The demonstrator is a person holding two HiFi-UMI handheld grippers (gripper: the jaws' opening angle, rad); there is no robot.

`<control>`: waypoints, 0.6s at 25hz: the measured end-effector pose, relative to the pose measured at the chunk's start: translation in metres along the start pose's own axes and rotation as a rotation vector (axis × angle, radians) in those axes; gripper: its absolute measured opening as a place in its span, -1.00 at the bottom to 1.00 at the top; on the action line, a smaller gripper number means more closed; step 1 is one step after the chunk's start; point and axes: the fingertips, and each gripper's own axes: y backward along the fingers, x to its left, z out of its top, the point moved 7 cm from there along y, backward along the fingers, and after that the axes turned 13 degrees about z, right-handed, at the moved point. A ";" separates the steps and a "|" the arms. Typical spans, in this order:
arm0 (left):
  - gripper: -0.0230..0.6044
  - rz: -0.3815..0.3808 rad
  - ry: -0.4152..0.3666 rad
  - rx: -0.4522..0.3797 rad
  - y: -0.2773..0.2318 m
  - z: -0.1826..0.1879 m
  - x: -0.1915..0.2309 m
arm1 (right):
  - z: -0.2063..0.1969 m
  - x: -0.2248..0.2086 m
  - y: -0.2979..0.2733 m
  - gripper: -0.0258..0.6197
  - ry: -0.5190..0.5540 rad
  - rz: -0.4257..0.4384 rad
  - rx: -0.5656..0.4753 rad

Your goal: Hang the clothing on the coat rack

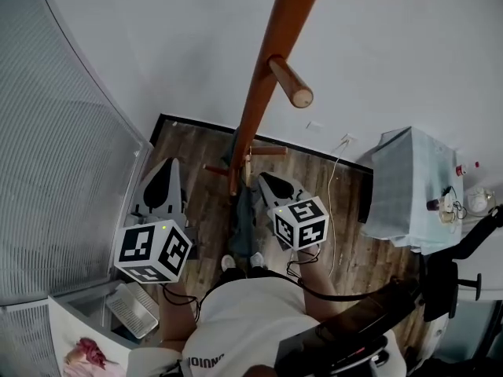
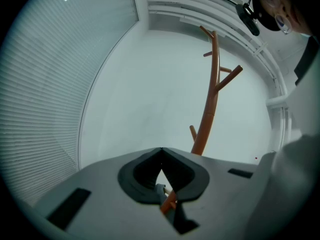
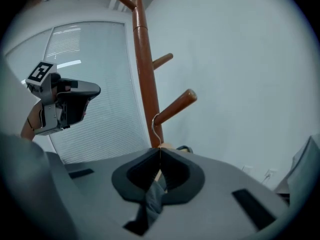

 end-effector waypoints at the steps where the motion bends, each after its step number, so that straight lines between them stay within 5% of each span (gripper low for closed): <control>1: -0.89 -0.004 -0.004 -0.001 0.001 0.001 -0.002 | 0.003 0.000 0.003 -0.85 0.006 -0.010 -0.012; 15: -0.89 -0.003 -0.027 -0.022 0.013 0.003 -0.017 | 0.025 -0.002 0.031 -0.86 0.059 -0.062 -0.166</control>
